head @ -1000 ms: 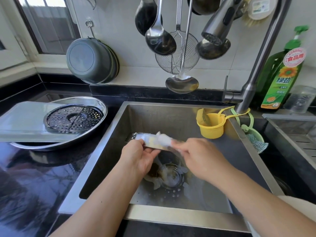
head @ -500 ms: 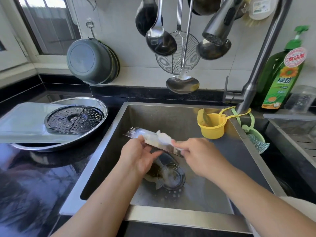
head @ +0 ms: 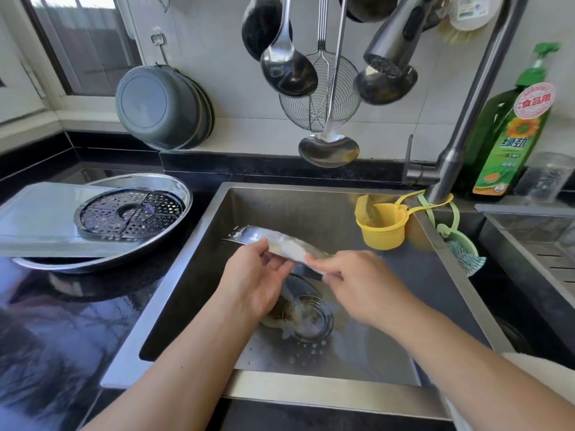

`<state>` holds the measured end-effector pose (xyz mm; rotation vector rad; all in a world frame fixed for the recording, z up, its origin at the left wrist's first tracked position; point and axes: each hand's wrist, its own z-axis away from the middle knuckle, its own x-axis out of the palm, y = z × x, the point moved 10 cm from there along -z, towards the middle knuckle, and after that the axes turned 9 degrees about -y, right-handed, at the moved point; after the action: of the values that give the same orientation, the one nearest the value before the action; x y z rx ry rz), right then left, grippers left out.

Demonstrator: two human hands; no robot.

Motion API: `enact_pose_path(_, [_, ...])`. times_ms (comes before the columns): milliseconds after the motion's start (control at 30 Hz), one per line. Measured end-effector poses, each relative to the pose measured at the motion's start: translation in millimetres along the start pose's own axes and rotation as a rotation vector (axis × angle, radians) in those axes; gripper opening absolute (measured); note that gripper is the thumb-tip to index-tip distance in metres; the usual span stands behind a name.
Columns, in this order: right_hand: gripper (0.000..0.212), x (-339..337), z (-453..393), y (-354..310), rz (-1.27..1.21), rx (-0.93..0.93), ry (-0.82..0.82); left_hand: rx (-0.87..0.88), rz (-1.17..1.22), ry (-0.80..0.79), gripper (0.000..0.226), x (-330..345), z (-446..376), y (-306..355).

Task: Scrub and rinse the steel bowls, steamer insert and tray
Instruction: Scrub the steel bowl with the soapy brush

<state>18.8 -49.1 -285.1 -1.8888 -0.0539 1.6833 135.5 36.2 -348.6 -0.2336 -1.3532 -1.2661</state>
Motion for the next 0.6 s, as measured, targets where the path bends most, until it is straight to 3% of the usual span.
enact_pose_path(200, [0.048, -13, -5, 15, 0.076, 0.103, 0.081, 0.035, 0.032, 0.003, 0.028, -1, 1, 8])
enact_pose_path(333, [0.049, 2, -3, -13, 0.025, -0.012, 0.046, -0.028, -0.054, -0.048, 0.026, 7, 1, -5])
enact_pose_path(433, [0.048, -7, -5, 11, 0.035, 0.109, 0.047, -0.08, -0.136, -0.052, 0.028, 4, 1, -11])
enact_pose_path(533, [0.049, -13, 4, 37, 0.083, 0.214, 0.005, -0.025, -0.084, -0.015, 0.027, -2, -1, 2])
enact_pose_path(600, [0.049, -11, 5, 31, 0.028, 0.198, 0.013, -0.02, -0.08, -0.017, 0.023, 1, 2, 1])
